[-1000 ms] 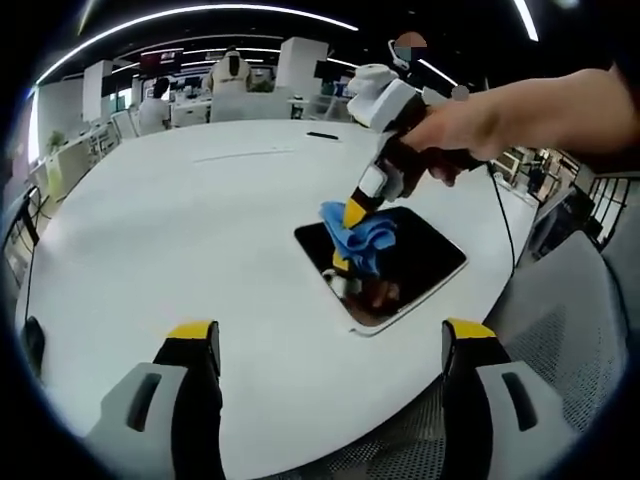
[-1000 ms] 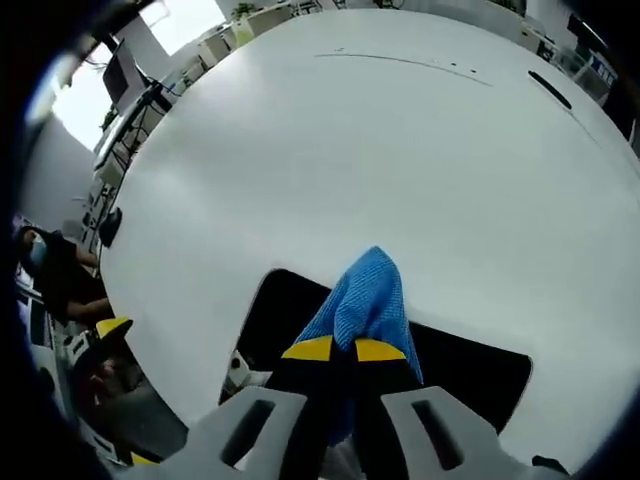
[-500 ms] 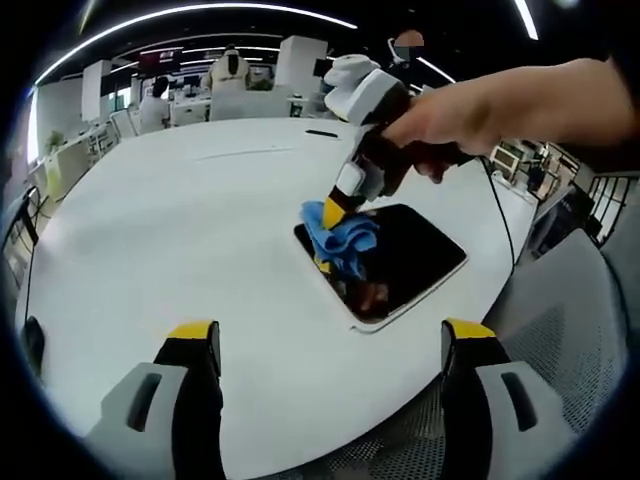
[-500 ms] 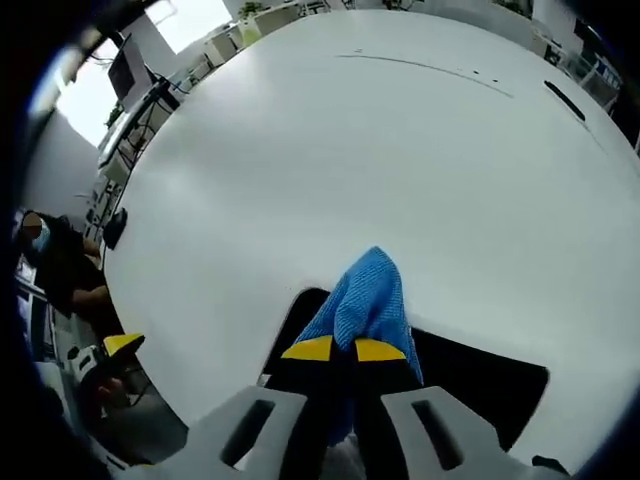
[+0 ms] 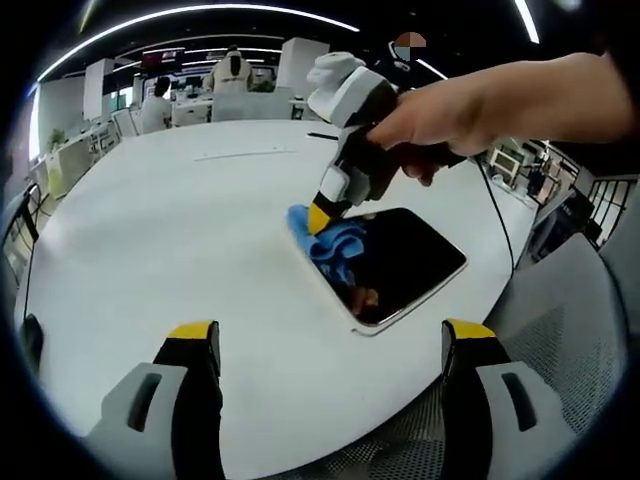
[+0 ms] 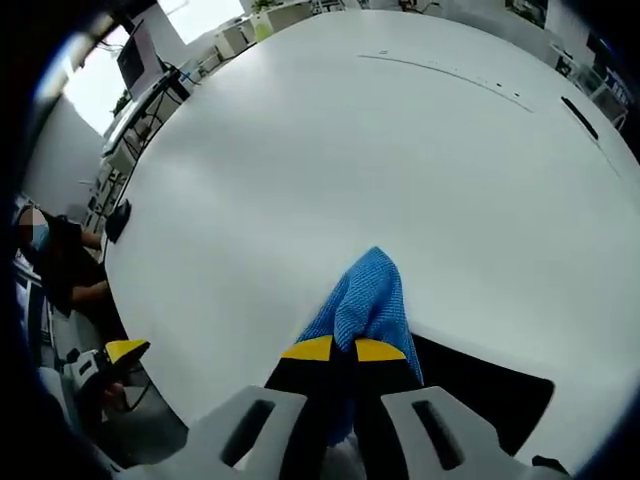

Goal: Wipe the mirror surface with the cleaning cloth until all visible marks leave the cleaned area.

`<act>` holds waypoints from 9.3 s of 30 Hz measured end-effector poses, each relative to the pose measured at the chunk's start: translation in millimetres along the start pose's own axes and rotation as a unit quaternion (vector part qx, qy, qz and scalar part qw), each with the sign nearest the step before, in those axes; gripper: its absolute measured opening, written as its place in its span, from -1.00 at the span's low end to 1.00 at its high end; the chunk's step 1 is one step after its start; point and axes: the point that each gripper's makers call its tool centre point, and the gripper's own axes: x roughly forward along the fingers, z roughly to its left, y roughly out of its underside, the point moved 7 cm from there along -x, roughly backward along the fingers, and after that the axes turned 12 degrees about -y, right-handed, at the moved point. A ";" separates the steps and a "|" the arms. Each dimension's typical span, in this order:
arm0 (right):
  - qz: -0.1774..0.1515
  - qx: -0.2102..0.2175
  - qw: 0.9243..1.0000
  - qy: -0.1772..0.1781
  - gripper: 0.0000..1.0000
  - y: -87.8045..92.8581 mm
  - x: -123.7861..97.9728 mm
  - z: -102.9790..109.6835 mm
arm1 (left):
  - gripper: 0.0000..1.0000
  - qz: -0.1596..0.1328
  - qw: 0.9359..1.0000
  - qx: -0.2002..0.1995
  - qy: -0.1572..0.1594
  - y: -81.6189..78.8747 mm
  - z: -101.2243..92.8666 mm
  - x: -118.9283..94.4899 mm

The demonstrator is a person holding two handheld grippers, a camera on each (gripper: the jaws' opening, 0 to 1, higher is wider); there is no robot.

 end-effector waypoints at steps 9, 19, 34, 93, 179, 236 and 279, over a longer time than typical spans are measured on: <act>-0.002 0.003 1.000 -0.001 -1.00 2.6 -2.9 0.4 | 0.81 0.002 1.000 0.001 -0.003 0.2 0.4 -0.3; -0.002 0.005 1.000 -0.009 -1.00 7.9 0.3 -0.2 | 0.79 0.002 1.000 0.003 -0.010 0.4 2.4 -0.1; -0.004 0.011 1.000 -0.026 -1.00 30.0 -3.0 8.8 | 0.80 0.001 1.000 0.007 -0.018 -0.3 3.9 -0.5; -0.013 0.026 0.997 -0.069 -1.00 67.3 -27.9 -18.5 | 0.90 0.002 1.000 0.018 -0.020 0.6 3.3 0.3; -0.057 0.126 0.990 -0.003 -1.00 138.4 -94.4 -131.4 | 0.88 0.004 1.000 0.024 -0.009 0.1 -1.3 -1.3; -0.067 0.118 0.990 0.041 -1.00 173.0 -96.6 -98.0 | 0.87 0.000 1.000 0.029 -0.011 -0.3 -1.1 -2.0; -0.057 0.125 0.990 0.041 -1.00 179.8 -93.4 -84.7 | 0.82 0.005 0.999 0.032 -0.013 0.6 -1.1 -2.3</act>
